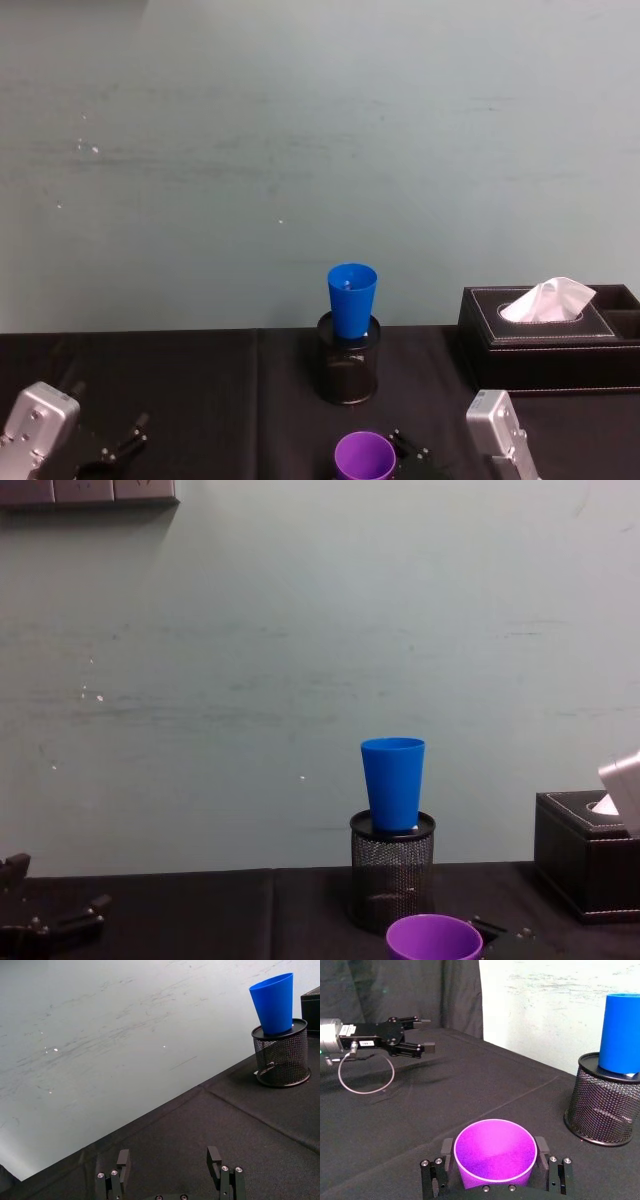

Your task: Pick up one cup with a gripper and tap it against the other cup.

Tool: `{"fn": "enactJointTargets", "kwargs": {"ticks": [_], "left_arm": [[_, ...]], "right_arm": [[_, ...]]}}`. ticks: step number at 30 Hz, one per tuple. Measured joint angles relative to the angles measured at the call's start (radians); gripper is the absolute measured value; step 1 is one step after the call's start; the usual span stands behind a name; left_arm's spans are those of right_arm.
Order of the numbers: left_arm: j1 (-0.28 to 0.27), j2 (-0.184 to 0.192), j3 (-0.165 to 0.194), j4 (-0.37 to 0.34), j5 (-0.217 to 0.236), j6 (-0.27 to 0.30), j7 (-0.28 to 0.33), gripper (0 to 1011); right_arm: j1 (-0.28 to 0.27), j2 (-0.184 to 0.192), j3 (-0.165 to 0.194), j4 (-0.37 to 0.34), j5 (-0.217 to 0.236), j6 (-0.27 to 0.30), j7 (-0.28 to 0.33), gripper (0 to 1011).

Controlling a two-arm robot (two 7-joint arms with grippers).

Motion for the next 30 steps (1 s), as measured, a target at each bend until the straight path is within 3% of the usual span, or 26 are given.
{"fn": "enactJointTargets", "kwargs": {"ticks": [18, 30], "left_arm": [[0.0, 0.0, 0.0, 0.0, 0.0, 0.0, 0.0, 1000], [0.0, 0.0, 0.0, 0.0, 0.0, 0.0, 0.0, 1000]], "right_arm": [[-0.001, 0.002, 0.001, -0.002, 0.005, 0.006, 0.0, 1003], [-0.001, 0.002, 0.001, -0.003, 0.006, 0.008, 0.0, 784]]}}
